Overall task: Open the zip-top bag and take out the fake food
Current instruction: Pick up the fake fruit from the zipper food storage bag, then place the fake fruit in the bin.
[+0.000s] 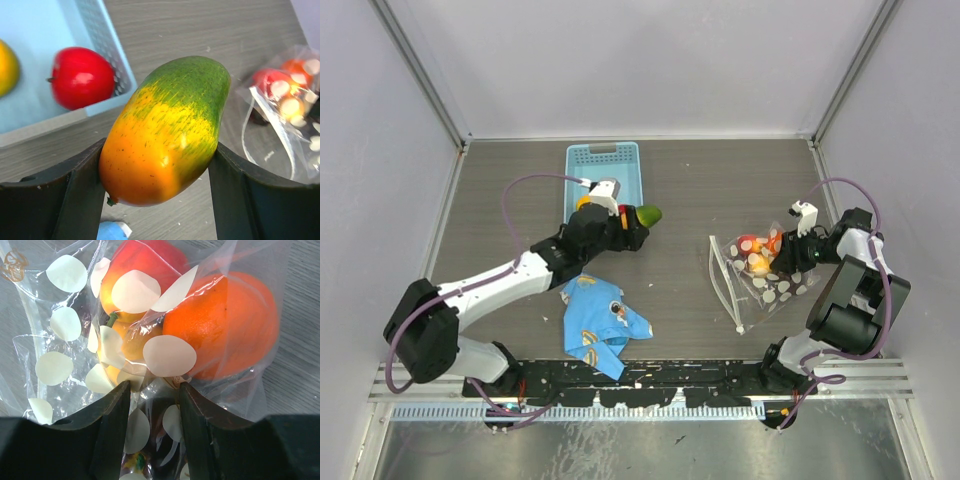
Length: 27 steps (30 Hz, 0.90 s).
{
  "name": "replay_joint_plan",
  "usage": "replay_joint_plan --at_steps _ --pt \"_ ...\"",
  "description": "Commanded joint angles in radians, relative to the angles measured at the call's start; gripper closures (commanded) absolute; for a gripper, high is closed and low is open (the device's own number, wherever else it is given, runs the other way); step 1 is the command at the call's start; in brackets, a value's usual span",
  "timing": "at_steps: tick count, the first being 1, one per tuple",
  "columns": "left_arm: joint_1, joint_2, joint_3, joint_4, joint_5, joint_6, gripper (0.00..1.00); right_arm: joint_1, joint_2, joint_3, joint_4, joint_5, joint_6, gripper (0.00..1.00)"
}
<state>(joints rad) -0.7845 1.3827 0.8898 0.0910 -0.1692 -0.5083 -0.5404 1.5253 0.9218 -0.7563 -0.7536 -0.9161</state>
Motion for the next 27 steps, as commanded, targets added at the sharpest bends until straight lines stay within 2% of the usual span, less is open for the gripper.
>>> replay_joint_plan --at_steps 1,10,15,20,24,25,27 --pt "0.043 0.026 0.109 -0.112 -0.111 -0.001 0.98 0.004 -0.007 0.016 0.023 0.008 0.003 0.51" --pt "0.157 0.22 0.353 -0.269 -0.168 0.007 0.97 0.005 -0.001 0.021 0.026 0.014 0.008 0.5" --pt "0.193 0.352 0.515 -0.361 -0.259 -0.006 0.96 0.005 0.006 0.028 0.028 0.019 0.012 0.5" --pt "0.211 0.508 0.692 -0.464 -0.353 -0.008 0.89 0.005 0.018 0.037 0.032 0.019 0.021 0.5" --pt "0.226 0.609 0.806 -0.518 -0.374 -0.007 0.86 0.005 0.025 0.042 0.033 0.017 0.023 0.49" --pt "0.229 0.631 0.829 -0.523 -0.373 -0.01 0.82 0.004 0.026 0.043 0.034 0.017 0.024 0.49" --pt "0.232 0.668 0.876 -0.541 -0.392 -0.021 0.55 0.004 0.028 0.046 0.034 0.016 0.026 0.49"
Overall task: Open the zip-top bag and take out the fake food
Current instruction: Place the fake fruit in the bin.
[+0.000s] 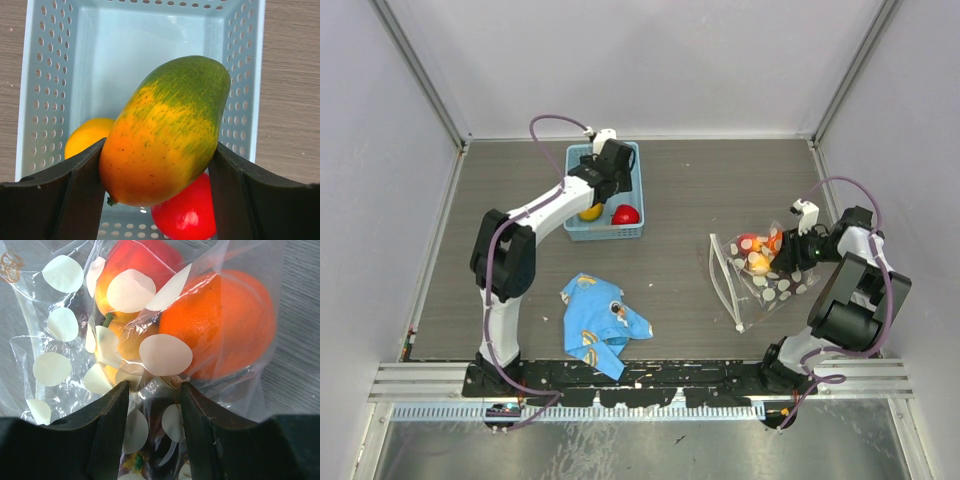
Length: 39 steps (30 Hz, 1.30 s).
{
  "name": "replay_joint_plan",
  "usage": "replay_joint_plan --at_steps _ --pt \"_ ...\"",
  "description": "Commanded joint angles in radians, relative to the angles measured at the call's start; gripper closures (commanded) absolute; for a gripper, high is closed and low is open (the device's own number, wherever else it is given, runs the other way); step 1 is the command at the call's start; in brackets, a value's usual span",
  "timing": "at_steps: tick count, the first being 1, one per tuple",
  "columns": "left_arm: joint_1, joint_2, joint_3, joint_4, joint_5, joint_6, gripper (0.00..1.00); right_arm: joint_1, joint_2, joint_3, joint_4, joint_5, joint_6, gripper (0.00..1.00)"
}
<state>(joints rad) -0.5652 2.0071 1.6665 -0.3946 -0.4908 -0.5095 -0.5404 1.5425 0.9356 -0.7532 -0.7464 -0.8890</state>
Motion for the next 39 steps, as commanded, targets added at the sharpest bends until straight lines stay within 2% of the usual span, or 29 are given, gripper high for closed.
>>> replay_joint_plan --at_steps 1,3,4,9,13,15,17,19,21,24,28,31,34,36,39 --pt "0.014 0.063 0.12 -0.067 -0.091 -0.028 0.39 0.004 0.012 0.032 0.032 0.008 -0.001 0.49" --pt "0.017 0.092 0.16 -0.097 -0.125 -0.044 0.1 0.004 0.013 0.034 0.032 0.007 -0.003 0.48" --pt "0.019 0.103 0.181 -0.112 -0.134 -0.052 0.0 0.004 0.013 0.035 0.032 0.007 -0.003 0.47" --pt "0.03 0.077 0.215 -0.137 -0.12 -0.067 0.02 0.005 0.019 0.044 0.032 0.007 -0.007 0.46" --pt "0.03 -0.052 0.097 -0.054 -0.038 -0.039 0.02 0.004 0.017 0.048 0.029 0.004 -0.009 0.44" --pt "0.031 -0.161 -0.038 0.061 0.094 0.018 0.02 0.005 0.012 0.05 0.026 0.001 -0.014 0.43" --pt "0.035 -0.277 -0.253 0.288 0.354 0.058 0.02 0.005 0.009 0.055 0.02 -0.002 -0.02 0.43" --pt "0.034 -0.364 -0.398 0.435 0.525 0.042 0.02 0.005 0.006 0.059 0.01 -0.005 -0.026 0.42" --pt "0.031 -0.422 -0.482 0.501 0.645 0.002 0.0 0.005 0.003 0.06 0.006 -0.009 -0.029 0.42" --pt "0.013 -0.479 -0.599 0.639 0.783 -0.05 0.08 0.004 -0.005 0.055 0.005 -0.014 -0.031 0.42" --pt "-0.051 -0.524 -0.691 0.753 0.869 -0.054 0.15 0.004 -0.013 0.049 0.006 -0.02 -0.031 0.42" --pt "-0.109 -0.522 -0.734 0.83 0.898 -0.035 0.23 0.004 -0.016 0.052 0.006 -0.022 -0.028 0.41" --pt "-0.158 -0.489 -0.77 0.942 0.901 -0.021 0.4 0.003 -0.024 0.059 0.006 -0.016 -0.025 0.39" --pt "-0.188 -0.439 -0.775 1.013 0.903 -0.01 0.43 0.004 -0.034 0.063 0.007 -0.012 -0.021 0.37" --pt "-0.231 -0.376 -0.74 1.025 0.897 0.035 0.47 0.005 -0.053 0.072 0.004 -0.016 -0.006 0.36"
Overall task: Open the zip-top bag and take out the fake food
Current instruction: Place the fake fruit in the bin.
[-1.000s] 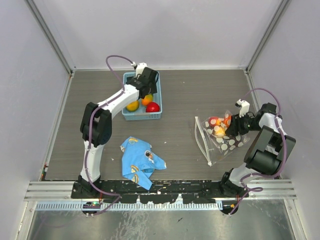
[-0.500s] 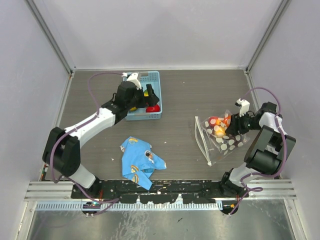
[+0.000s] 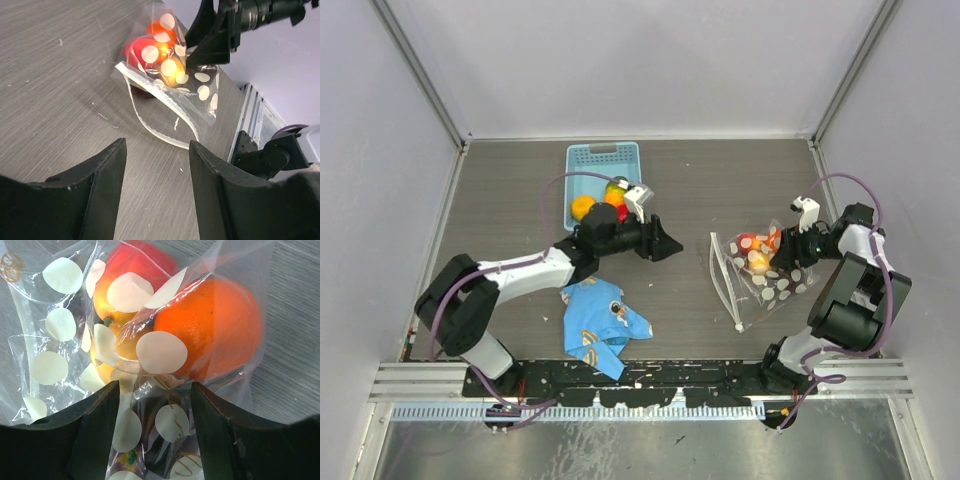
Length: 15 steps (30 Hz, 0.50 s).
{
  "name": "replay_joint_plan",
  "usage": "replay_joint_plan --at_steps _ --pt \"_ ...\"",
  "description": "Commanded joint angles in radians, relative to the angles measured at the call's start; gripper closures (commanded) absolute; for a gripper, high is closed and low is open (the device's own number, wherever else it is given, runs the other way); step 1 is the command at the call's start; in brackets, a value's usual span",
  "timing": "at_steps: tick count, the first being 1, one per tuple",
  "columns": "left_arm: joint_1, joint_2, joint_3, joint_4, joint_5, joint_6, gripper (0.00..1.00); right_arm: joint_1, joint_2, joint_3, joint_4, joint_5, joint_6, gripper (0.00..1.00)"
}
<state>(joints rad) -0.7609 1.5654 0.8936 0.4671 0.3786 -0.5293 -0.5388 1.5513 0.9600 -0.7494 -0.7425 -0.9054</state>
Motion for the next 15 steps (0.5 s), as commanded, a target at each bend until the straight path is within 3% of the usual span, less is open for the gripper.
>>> replay_joint_plan --at_steps 1,15 --pt "-0.045 0.085 0.045 0.163 0.027 0.066 0.47 0.003 -0.065 0.052 -0.004 -0.02 0.014 0.36" --pt "-0.123 0.242 0.084 0.23 0.02 0.127 0.57 0.002 -0.169 0.077 -0.011 -0.009 0.108 0.35"
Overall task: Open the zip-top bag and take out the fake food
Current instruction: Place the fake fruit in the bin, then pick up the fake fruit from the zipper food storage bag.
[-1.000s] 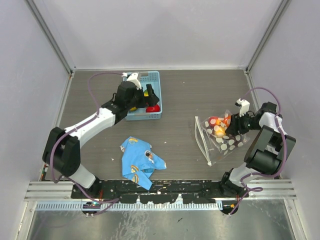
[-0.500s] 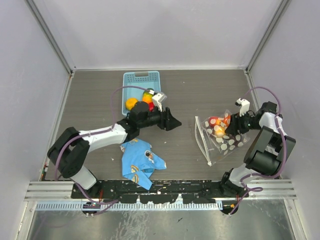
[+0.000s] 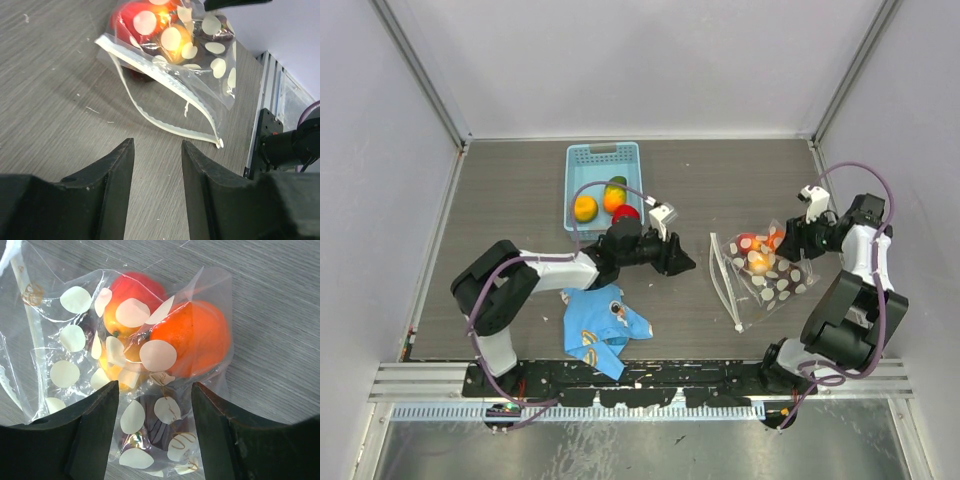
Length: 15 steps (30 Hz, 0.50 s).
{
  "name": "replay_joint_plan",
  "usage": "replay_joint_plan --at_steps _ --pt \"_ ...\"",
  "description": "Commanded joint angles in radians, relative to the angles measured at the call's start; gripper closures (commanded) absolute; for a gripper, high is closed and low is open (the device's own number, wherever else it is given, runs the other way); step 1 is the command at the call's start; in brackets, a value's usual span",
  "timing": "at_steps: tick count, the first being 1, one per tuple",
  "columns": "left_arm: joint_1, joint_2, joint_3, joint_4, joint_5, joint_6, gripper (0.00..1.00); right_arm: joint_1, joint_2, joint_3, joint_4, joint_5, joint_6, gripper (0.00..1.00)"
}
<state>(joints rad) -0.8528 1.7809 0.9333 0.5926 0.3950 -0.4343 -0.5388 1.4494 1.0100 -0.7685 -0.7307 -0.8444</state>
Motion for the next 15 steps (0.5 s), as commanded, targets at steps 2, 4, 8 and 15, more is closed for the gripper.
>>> replay_joint_plan --at_steps 2,4,8,15 --pt "-0.044 0.044 0.054 0.107 0.011 0.037 0.61 0.003 -0.082 0.033 0.022 -0.039 0.072 0.35" --pt "-0.057 0.065 0.059 0.126 0.016 0.043 0.64 0.003 -0.094 0.048 0.043 -0.056 0.129 0.35" --pt "-0.084 0.107 0.075 0.144 0.003 0.047 0.66 0.014 -0.096 0.092 0.073 -0.133 0.219 0.36" --pt "-0.105 0.148 0.067 0.191 -0.016 0.055 0.65 0.185 -0.099 0.085 0.165 -0.067 0.273 0.37"
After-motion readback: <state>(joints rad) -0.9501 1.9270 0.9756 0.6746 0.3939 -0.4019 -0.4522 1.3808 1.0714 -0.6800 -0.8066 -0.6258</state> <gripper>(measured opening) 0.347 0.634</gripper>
